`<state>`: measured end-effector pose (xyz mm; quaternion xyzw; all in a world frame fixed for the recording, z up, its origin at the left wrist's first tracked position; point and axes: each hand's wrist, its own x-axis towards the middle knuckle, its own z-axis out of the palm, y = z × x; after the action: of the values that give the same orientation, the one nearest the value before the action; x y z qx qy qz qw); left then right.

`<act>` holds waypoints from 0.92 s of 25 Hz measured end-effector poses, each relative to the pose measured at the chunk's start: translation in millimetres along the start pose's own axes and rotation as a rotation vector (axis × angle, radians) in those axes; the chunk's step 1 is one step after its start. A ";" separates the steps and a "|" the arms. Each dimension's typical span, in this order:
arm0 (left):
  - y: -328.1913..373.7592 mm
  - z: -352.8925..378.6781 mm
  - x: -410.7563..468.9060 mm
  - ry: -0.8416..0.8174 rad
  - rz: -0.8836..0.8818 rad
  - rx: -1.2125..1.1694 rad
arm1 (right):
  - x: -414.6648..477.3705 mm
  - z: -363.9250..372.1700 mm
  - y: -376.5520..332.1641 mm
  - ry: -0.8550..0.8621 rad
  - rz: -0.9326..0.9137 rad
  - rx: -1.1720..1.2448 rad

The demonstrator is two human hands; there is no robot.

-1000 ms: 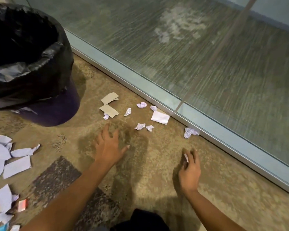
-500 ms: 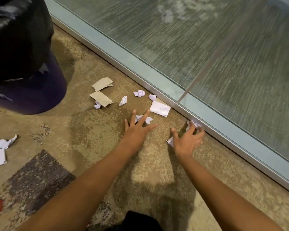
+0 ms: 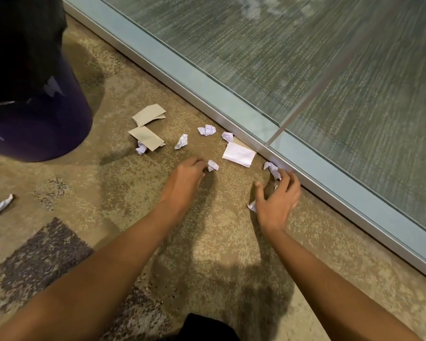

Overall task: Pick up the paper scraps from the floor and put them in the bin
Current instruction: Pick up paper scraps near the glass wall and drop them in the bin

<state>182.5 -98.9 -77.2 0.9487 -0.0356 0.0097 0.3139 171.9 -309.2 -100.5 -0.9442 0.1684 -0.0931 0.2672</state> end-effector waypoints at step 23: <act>-5.3 -1.6 -20.4 -0.055 -0.010 0.036 | 24.4 5.4 -12.4 -0.250 -0.517 -0.276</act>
<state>162.6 -92.4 -79.9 0.9543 -0.0395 -0.0174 0.2959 199.3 -305.7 -96.3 -0.9872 -0.1003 -0.0173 0.1227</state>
